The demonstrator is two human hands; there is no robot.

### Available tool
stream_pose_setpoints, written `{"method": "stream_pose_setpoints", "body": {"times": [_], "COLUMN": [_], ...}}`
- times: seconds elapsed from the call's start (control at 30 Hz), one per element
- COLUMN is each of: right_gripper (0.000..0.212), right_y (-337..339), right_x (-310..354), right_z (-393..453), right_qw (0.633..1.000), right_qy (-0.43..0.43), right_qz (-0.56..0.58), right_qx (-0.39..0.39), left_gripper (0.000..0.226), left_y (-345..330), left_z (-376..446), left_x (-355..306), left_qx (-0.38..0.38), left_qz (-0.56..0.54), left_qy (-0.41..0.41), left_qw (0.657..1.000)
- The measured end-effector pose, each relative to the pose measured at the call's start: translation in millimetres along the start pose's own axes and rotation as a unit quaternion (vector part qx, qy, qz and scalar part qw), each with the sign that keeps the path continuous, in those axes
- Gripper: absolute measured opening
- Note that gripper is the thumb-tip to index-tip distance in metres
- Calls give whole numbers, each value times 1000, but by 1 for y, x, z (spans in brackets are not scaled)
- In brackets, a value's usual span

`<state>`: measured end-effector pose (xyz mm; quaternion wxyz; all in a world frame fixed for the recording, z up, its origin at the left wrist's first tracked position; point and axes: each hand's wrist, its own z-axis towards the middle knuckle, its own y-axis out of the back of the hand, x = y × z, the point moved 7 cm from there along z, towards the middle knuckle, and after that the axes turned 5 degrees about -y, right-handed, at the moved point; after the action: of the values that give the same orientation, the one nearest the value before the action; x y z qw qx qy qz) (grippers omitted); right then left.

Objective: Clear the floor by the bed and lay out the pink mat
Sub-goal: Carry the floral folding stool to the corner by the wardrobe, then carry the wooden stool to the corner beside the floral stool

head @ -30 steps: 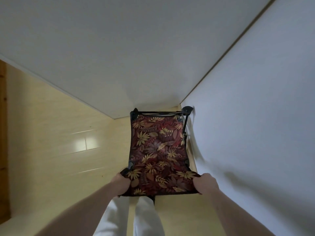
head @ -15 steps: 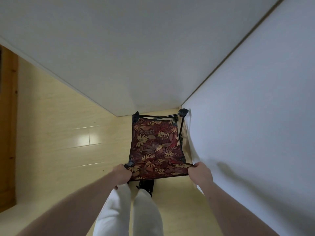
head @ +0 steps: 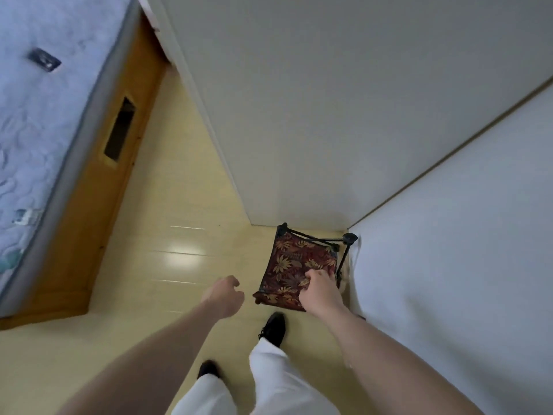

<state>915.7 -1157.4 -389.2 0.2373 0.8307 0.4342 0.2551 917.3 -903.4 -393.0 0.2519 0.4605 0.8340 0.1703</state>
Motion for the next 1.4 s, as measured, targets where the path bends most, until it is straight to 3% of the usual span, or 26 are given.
{"method": "stream_pose_setpoints", "body": {"times": [0.33,0.6,0.93,1.13,1.4], "right_gripper": [54,51,55,54,55], "right_y": [-52,-194,-378,-451,-530], "right_x": [166,294,396,471,595], "right_z": [-87,-236,-431,-504,-525], "right_qw": [966,903,800,739,705], "right_qy": [180,316,467,529,554], "right_qz": [-184,-291,-368,-409,-431], "right_qx": [14,26,75,80,102], "left_gripper": [48,47,46,46,47], "left_y": [43,10,-56,-49,-1], "left_z": [-129,-270,-424,-466,-483], "left_x": [175,379,599,689,797], "left_qx": [-124,-225,-310,-351,-367], "left_qz": [-112,-238,-340,-394,-432], "left_qy": [80,158,258,286,321], "left_qw": [983,932,849,800,758]}}
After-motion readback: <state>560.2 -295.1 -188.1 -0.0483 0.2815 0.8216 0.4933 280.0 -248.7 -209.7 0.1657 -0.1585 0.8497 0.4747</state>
